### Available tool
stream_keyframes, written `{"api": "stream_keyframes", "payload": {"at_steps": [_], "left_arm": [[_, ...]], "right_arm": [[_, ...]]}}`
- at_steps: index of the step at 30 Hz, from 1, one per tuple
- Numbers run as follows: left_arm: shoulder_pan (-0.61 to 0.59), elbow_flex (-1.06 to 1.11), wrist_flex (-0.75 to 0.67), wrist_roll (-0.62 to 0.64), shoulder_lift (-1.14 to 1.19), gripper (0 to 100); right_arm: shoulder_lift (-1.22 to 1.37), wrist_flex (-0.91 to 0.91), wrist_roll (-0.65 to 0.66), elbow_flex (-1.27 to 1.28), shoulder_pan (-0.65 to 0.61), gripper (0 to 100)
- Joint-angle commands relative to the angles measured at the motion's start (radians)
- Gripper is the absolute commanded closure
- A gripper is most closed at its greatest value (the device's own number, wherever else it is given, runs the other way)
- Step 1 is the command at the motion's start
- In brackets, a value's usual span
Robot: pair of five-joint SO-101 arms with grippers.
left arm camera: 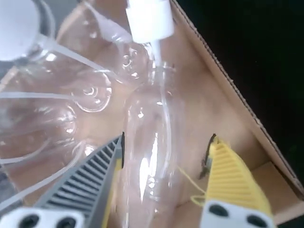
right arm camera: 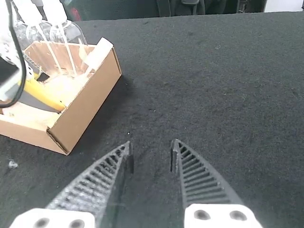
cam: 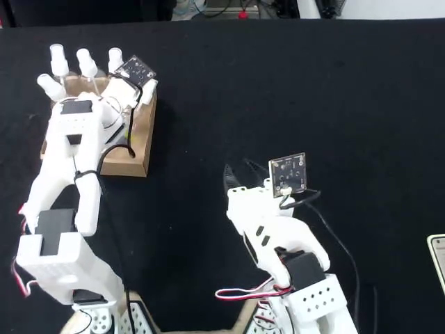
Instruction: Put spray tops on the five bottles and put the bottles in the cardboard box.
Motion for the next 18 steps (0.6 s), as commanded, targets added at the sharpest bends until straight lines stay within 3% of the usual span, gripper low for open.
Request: {"api": "stream_keyframes", "payload": {"at_steps": [1,18], "left_arm": [[-0.001,-0.085,0.003,-0.006,0.02,72],[-0.002,-0.17,0.003,-0.008,0.141,73]], "right_arm": [[-0.018,-0.031,0.009,-0.007,-0.002,87.1],[-0.018,-0.031,0.009,-0.007,0.0,87.1]]}}
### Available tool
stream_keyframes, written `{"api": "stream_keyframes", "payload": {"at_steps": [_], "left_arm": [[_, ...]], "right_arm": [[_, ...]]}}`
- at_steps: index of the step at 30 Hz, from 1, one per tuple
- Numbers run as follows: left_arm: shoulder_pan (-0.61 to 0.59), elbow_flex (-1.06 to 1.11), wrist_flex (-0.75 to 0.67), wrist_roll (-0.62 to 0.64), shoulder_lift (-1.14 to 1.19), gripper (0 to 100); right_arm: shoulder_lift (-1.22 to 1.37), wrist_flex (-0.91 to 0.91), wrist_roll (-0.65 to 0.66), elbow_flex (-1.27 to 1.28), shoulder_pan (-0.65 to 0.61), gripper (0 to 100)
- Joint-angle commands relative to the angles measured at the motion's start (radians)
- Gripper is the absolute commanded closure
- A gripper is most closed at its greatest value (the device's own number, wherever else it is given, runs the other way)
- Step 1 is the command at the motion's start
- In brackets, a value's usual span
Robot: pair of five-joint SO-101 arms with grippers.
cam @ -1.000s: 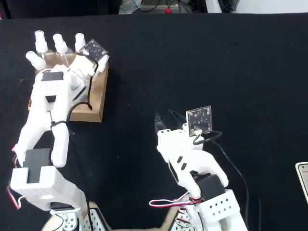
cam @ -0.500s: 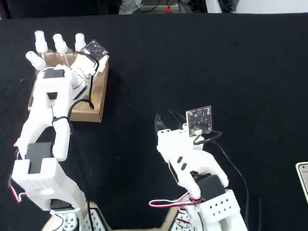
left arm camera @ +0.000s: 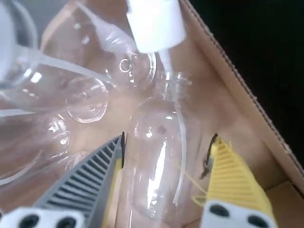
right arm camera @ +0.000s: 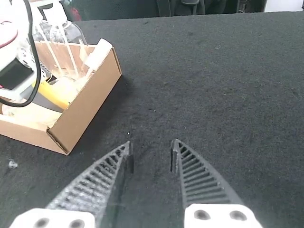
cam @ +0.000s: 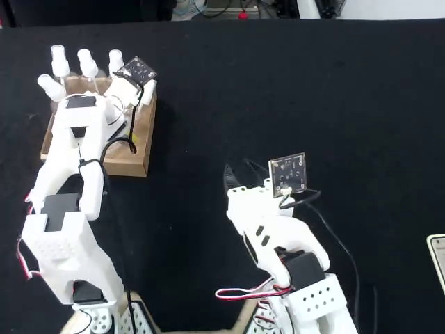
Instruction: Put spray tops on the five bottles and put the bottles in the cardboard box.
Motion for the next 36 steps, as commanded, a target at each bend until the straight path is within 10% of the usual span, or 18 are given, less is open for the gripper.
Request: {"api": "stream_keyframes", "payload": {"at_steps": [1,36], "left_arm": [[-0.001,-0.051,0.003,-0.006,-0.012,74],[0.012,0.105,0.035,0.002,-0.278,83]], "right_arm": [[-0.018,-0.031,0.009,-0.007,0.0,87.1],[-0.018,-0.031,0.009,-0.008,0.0,87.1]]}}
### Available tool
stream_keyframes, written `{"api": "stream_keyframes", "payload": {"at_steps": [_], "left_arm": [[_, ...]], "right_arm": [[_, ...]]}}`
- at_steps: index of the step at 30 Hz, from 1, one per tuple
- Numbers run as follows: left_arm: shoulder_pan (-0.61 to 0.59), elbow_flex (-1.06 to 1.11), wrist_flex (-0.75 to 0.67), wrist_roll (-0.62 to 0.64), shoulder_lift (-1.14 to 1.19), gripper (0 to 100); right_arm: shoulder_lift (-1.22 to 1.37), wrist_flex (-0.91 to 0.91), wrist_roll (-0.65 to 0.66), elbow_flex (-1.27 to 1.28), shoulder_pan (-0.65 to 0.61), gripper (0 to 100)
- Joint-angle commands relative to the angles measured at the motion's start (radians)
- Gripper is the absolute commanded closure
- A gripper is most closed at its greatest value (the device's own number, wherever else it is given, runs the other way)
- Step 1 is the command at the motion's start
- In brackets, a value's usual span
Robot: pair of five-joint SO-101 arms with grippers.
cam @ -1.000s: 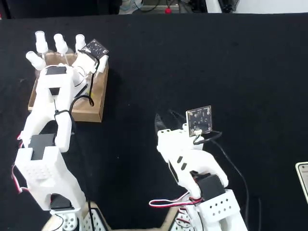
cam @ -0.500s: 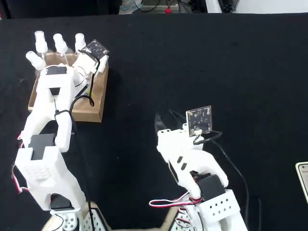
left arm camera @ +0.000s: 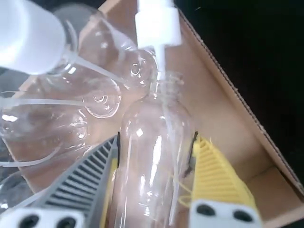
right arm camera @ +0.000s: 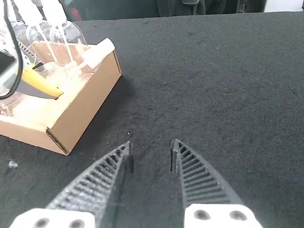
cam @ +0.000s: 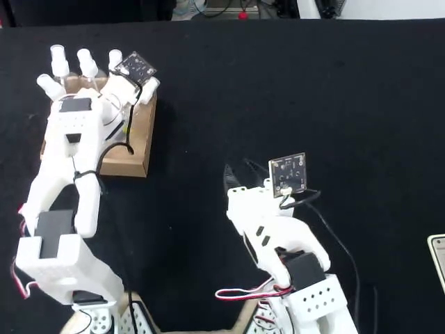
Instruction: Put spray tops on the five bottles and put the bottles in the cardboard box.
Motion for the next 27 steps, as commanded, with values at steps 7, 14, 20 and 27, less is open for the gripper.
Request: {"api": "stream_keyframes", "payload": {"at_steps": [7,14,20,27], "left_arm": [[0.007,0.101,0.034,0.006,-0.209,83],[0.01,0.147,0.034,0.008,-0.244,83],[0.021,0.16,0.035,0.008,-0.247,83],[0.038,0.182,0.041,0.008,-0.324,83]], "right_arm": [[-0.018,-0.031,0.009,-0.008,0.0,87.1],[-0.018,-0.031,0.009,-0.008,0.0,87.1],[-0.018,-0.031,0.009,-0.01,0.0,87.1],[-0.018,-0.031,0.009,-0.015,0.046,87.1]]}}
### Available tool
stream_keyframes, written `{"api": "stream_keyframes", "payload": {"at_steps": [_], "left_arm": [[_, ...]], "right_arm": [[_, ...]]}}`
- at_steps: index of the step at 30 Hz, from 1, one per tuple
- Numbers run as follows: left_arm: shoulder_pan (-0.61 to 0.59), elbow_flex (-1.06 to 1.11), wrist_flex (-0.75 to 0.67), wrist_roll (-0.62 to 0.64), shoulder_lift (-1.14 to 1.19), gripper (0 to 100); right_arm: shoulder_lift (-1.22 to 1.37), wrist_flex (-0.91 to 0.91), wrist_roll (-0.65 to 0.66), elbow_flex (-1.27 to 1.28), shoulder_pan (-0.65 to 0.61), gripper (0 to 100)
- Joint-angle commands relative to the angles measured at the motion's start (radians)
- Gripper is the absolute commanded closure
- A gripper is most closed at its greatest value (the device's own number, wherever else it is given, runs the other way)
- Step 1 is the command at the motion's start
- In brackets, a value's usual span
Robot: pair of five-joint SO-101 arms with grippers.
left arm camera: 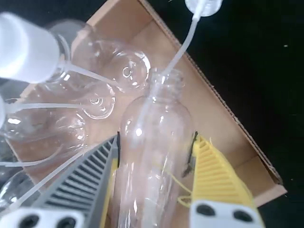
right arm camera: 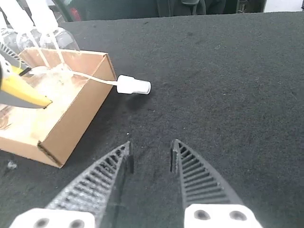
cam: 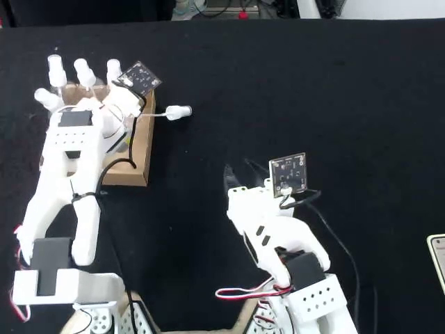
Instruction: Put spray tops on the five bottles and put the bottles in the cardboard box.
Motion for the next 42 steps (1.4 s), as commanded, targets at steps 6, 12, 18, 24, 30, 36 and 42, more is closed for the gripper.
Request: {"api": "stream_keyframes", "payload": {"at_steps": [6,12,18,24,30,36,42], "left_arm": [[0.022,0.051,0.014,0.009,-0.23,83],[0.038,0.14,0.012,0.009,-0.304,83],[0.038,0.188,0.014,0.041,-0.414,83],[0.044,0.242,0.014,0.083,-0.555,83],[0.113,0.317,0.121,0.083,-0.706,83],[0.182,0.326,0.218,0.135,-0.895,83],[0.251,0.371,0.259,0.189,-1.02,83]], "right_arm": [[-0.018,-0.025,0.009,-0.028,0.054,87.1],[-0.018,-0.025,0.009,-0.028,0.054,87.1],[-0.018,-0.025,0.009,-0.027,0.052,87.1],[-0.018,-0.026,0.009,-0.027,0.054,87.1],[-0.018,-0.028,0.009,-0.027,0.055,87.1],[-0.018,-0.028,0.006,-0.031,0.069,87.1],[-0.018,-0.018,0.002,-0.099,0.259,87.1]]}}
